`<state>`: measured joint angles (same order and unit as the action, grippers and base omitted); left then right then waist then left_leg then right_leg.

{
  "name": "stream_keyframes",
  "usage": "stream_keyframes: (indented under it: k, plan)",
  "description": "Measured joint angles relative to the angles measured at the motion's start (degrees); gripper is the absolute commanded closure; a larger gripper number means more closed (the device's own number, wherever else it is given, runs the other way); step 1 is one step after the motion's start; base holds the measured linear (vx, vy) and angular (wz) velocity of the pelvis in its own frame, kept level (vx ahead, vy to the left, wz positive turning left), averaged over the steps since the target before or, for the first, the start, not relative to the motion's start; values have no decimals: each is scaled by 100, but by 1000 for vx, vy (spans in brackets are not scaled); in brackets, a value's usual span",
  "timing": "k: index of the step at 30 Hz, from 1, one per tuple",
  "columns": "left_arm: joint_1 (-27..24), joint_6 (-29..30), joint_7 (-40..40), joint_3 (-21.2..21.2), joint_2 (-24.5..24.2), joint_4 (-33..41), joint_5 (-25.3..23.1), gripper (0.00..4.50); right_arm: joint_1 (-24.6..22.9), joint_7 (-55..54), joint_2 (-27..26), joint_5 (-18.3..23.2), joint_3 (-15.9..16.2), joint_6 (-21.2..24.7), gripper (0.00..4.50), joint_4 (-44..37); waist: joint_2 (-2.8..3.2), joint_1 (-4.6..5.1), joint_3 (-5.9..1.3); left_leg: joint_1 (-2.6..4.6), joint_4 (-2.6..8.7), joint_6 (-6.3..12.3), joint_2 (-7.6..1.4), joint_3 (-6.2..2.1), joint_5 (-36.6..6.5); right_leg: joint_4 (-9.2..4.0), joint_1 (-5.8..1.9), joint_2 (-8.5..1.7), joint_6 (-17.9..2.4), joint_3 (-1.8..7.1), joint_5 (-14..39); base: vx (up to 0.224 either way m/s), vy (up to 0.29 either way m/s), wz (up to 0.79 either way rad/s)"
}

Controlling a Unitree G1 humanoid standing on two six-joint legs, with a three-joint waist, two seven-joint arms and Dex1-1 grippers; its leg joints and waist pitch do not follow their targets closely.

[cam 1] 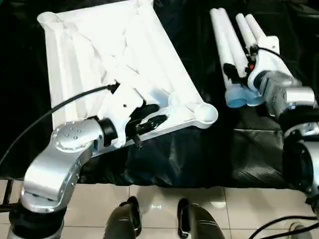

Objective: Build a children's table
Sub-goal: Pick table leg

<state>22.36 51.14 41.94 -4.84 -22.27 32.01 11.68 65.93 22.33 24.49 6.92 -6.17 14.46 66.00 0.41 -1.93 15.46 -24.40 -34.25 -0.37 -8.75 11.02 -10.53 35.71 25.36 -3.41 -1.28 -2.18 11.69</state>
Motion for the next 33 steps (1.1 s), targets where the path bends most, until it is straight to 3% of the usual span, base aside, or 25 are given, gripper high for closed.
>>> stream_keyframes:
  k: [4,14,19,27,33]
  plan:
    - [0,36,48,-5,-119,83,79,295,211,385,-15,-59,123,13,0,45,-2,7,2,-45,-12,18,-15,14,11,58,66,2,-24,-3,14,0,0,0]
    - [17,214,-19,-11,-249,93,211,295,431,464,-43,-107,145,-141,0,289,-4,-20,3,-51,-55,23,-27,22,15,117,76,0,-44,-10,26,0,0,0]
    - [17,214,-58,-13,-337,94,217,295,445,1102,-222,-41,98,-214,0,295,-5,-4,3,-51,-80,24,-37,23,16,140,75,0,-45,-12,27,0,0,0]
    - [17,204,-185,-96,-398,79,210,295,417,1052,-393,-366,398,-283,0,481,-16,-66,-4,-59,-111,26,-48,32,18,145,69,0,-53,-18,22,0,0,0]
    - [17,205,-225,-121,-452,80,219,295,310,936,-341,-532,446,-204,0,605,-19,-144,-5,-61,-142,26,-49,34,18,148,61,0,-85,-12,3,0,0,0]
